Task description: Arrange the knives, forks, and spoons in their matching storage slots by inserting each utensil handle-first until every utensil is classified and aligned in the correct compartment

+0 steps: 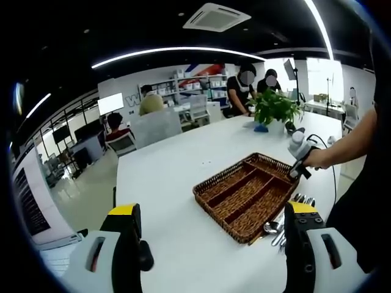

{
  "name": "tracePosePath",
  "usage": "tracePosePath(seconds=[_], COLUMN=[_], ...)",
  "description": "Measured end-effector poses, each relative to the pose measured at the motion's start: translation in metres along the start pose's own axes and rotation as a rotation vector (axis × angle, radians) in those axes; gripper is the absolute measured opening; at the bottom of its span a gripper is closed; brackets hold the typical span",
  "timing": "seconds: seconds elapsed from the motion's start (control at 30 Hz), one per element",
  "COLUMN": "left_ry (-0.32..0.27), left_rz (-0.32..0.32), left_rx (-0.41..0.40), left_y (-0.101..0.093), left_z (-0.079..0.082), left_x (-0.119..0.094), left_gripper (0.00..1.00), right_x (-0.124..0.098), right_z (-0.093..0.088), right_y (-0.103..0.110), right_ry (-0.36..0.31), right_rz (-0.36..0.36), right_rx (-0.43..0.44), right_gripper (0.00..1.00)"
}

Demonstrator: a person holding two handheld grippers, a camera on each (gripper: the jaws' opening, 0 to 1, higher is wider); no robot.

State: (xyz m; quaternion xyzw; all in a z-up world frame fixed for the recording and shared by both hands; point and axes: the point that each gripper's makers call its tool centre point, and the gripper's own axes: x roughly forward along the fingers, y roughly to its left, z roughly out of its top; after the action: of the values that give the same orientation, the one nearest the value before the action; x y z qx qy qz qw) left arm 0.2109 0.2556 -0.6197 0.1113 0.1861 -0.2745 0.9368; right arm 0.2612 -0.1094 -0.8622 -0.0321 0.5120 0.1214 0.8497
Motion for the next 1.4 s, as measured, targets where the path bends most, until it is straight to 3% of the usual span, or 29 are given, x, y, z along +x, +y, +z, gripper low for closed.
tracePosePath(seconds=[0.07,0.33,0.43,0.47,0.6,0.77,0.9,0.93,0.97,1.03,1.1,1.17,1.23,1.27,1.4], left_ry=[-0.002,-0.01,-0.014,-0.018,-0.026,-0.039,-0.094,-0.085,-0.082,-0.081,-0.082,-0.085,-0.083,-0.079,-0.074], left_rz=[0.0,0.002,0.002,0.001,-0.005,-0.022,-0.064,-0.071,-0.067,-0.078,-0.091,-0.101,-0.107,-0.112,-0.103], left_rx=[-0.002,-0.006,-0.004,-0.003,-0.002,-0.005,-0.134,-0.134,-0.121,-0.114,-0.09,-0.079,-0.075,-0.068,-0.059], left_y=[0.0,-0.002,-0.002,-0.003,-0.004,-0.009,-0.017,-0.019,-0.019,-0.027,-0.036,-0.043,-0.049,-0.054,-0.065], left_z=[0.0,0.0,0.001,0.001,0.001,0.004,0.002,-0.002,-0.003,-0.001,0.002,0.005,0.007,0.008,0.013], left_x=[-0.001,-0.003,-0.004,-0.004,-0.002,0.001,0.009,0.012,0.014,0.018,0.021,0.022,0.023,0.022,0.018], left_gripper=[1.0,1.0,1.0,1.0,1.0,1.0,1.0,1.0,0.99,0.99,0.99,0.99,1.0,1.0,0.99], right_x=[-0.001,-0.017,-0.019,-0.03,-0.047,-0.073,-0.093,-0.099,-0.108,-0.121,-0.14,-0.154,-0.164,-0.174,-0.192], right_z=[0.0,0.017,0.017,0.027,0.042,0.059,0.07,0.07,0.078,0.075,0.084,0.082,0.079,0.081,0.07], right_y=[0.0,-0.003,-0.004,-0.005,-0.007,-0.016,-0.018,-0.02,-0.018,-0.021,-0.013,-0.003,-0.006,-0.003,0.003], right_ry=[-0.007,-0.093,-0.093,-0.151,-0.228,-0.325,-0.395,-0.399,-0.459,-0.461,-0.545,-0.571,-0.567,-0.599,-0.592], right_rz=[0.004,0.016,0.013,0.023,0.015,-0.001,-0.001,-0.004,0.014,0.004,0.044,0.104,0.104,0.123,0.158], right_rx=[-0.01,-0.087,-0.085,-0.101,-0.14,-0.111,-0.127,-0.128,-0.138,-0.146,-0.2,-0.212,-0.192,-0.195,-0.262], right_gripper=[0.06,0.3,0.39,0.42,0.6,0.77,0.93,0.97,1.0,1.0,1.0,1.0,1.0,1.0,1.0])
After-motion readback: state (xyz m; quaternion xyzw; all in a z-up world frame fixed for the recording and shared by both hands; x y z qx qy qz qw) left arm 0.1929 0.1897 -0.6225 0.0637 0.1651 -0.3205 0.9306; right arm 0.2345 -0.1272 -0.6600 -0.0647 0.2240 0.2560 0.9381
